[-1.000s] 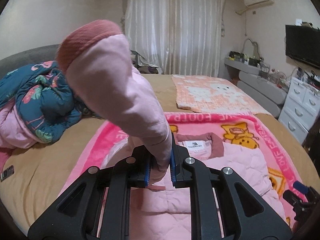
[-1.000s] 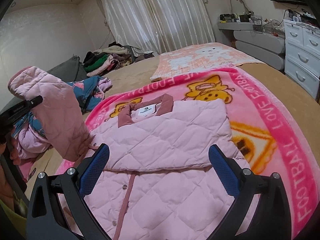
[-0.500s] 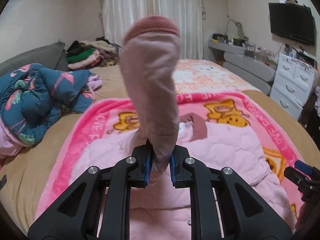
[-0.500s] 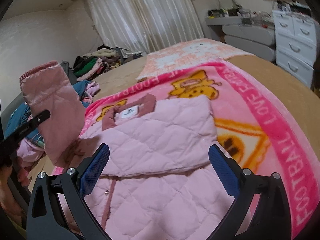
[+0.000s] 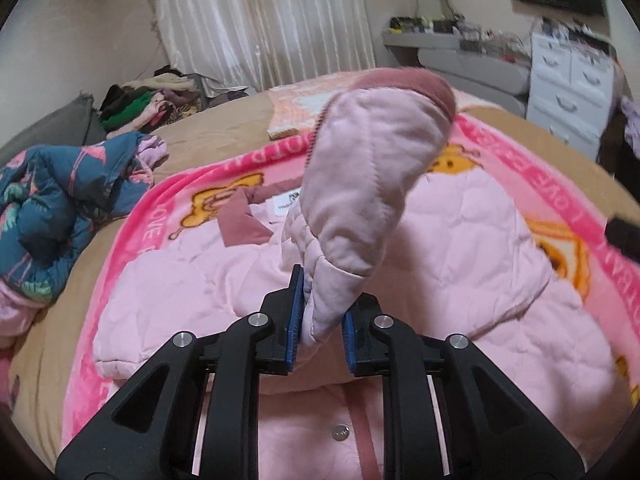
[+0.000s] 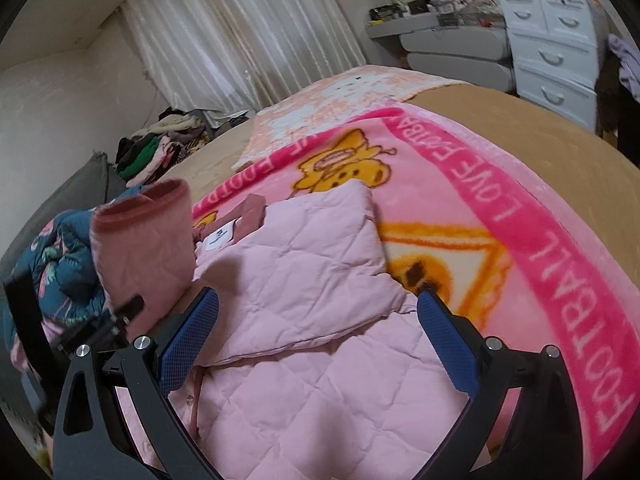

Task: Fold large clothes
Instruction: 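Carry the sleeve across the jacket front with the left tool, then open the left tool to lay the sleeve on the jacket front, then grasp the ribbed sleeve cuff with the right tool and lay it flat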

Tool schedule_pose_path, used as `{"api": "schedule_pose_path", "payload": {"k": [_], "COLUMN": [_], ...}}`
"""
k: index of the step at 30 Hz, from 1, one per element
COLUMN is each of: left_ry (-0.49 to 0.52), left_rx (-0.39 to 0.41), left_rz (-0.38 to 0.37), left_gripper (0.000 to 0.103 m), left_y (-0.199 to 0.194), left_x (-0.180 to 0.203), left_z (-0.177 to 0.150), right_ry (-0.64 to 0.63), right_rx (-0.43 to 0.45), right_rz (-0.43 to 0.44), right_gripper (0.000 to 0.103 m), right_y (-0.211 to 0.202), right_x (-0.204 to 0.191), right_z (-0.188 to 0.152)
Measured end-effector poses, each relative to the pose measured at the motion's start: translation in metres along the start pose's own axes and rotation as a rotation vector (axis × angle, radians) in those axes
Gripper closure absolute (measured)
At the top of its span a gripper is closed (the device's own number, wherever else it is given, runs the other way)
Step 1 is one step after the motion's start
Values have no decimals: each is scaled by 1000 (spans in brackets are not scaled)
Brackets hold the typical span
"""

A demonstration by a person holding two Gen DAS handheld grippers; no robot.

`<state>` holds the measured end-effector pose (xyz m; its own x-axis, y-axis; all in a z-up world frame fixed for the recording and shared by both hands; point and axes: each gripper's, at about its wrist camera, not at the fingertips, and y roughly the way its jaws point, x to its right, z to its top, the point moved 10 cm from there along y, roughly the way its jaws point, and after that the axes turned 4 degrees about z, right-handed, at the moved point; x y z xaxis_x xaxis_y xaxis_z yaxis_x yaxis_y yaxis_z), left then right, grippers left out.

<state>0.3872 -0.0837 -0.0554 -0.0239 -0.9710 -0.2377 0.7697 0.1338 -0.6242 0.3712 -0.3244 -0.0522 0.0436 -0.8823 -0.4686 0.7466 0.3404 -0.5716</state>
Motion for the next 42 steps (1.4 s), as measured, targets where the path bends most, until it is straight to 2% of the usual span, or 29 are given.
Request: {"api": "schedule_pose_path", "payload": {"k": [5,6,7,9,11,13,18,22,26,29,33,39,42], "left_ry": [150,174,194,214,254,268,256,179,75,-19,-125,-252,-307], "left_rx": [-50,-60,-72,-92,-117,-128,-147,-166,-178,-172,-150,-138,-129], "left_rz": [63,67,61,36,38,27,-36,-113,-132,-109,-44,17,14], "left_gripper": [85,76,58,44,40,23,10,9,9,9,9,9,9], "left_y": [12,13,15,15,17,15,-6,-25,-32,-34,-34,-21,-11], "left_x": [23,27,31,38,43,46,44,26,-10,-52,-117,-198,-226], "left_z": [-20,-24,-28,-36,-46,-52,-60,-58,-55,-51,-49,-59,-65], "right_ry": [24,28,29,29,30,29,21,0,-28,-37,-53,-12,30], "right_rx": [-3,-5,-6,-8,-9,-7,-15,-34,-61,-97,-162,-197,-198], "right_rz": [-14,-15,-16,-21,-21,-24,-18,-7,30,80,117,124,108], "right_gripper": [4,4,4,4,4,4,4,4,4,4,4,4,8], "right_y": [1,2,3,2,2,2,5,10,16,25,45,64,70], "right_x": [9,10,11,13,13,14,13,2,-17,-37,-59,-75,-72], "right_z": [0,0,-1,0,-1,0,-2,-8,-17,-28,-51,-70,-73]}}
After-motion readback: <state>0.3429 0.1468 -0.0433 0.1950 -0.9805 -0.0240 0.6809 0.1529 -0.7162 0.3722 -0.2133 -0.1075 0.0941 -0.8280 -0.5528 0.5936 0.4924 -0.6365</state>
